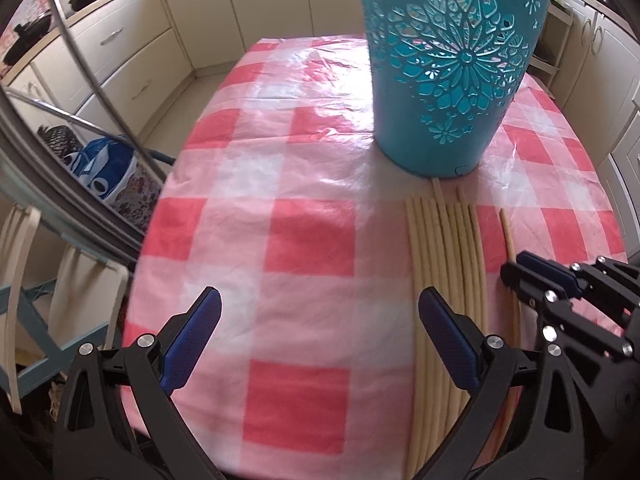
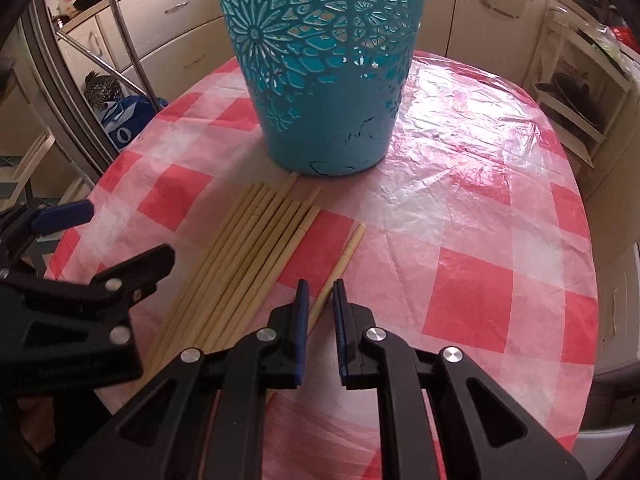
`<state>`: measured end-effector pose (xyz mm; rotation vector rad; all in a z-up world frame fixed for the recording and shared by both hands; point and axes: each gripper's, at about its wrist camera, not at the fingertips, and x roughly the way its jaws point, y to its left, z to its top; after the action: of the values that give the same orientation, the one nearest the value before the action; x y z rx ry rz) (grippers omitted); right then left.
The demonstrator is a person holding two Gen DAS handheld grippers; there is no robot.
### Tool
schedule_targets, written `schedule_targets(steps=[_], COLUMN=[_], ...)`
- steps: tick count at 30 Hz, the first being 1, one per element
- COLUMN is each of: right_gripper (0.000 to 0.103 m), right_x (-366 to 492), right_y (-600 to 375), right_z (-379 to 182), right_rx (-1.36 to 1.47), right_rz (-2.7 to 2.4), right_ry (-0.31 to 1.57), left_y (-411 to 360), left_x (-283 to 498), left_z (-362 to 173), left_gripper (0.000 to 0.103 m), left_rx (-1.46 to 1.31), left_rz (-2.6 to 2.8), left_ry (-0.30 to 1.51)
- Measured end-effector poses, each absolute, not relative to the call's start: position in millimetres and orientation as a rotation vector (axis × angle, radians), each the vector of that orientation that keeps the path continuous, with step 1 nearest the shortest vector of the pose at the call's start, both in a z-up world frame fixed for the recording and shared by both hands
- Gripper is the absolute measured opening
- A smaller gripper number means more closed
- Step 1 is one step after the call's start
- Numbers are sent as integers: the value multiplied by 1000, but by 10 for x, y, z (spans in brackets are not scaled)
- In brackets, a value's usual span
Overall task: Organize utensils
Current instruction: 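Lower the left gripper onto one chopstick and close on it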
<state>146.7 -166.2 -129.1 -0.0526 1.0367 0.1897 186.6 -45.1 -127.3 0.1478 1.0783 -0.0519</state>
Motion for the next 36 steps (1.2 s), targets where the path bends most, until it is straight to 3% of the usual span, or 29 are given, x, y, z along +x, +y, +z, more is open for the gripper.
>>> schedule_targets(steps=[17,31,33,35,36], right_gripper=[13,12,11,11,12], right_x=[1431,1410,1409,1406,1408], right_y=[-1909,-1872,-1850,-1819,-1806], right_z=[-1311,-1302,-1312,-1314,-1312], right_rx=[119,66,43,18,9], right_rz=[242,231,223,220,221], right_ry=[997,992,988,985,984], left_y=[-520,-529,-557,-583,-604], left_x=[2165,2199,2210,2204,2193], left_z=[-1434,-1463,-1451,-1426,-1413], left_gripper=[91,90,83,59,53], left_rx=[86,148,145,124,117], left_rz=[-55,-11,-40,-100,-129], left_ry=[1091,1081,1072,1072,1072])
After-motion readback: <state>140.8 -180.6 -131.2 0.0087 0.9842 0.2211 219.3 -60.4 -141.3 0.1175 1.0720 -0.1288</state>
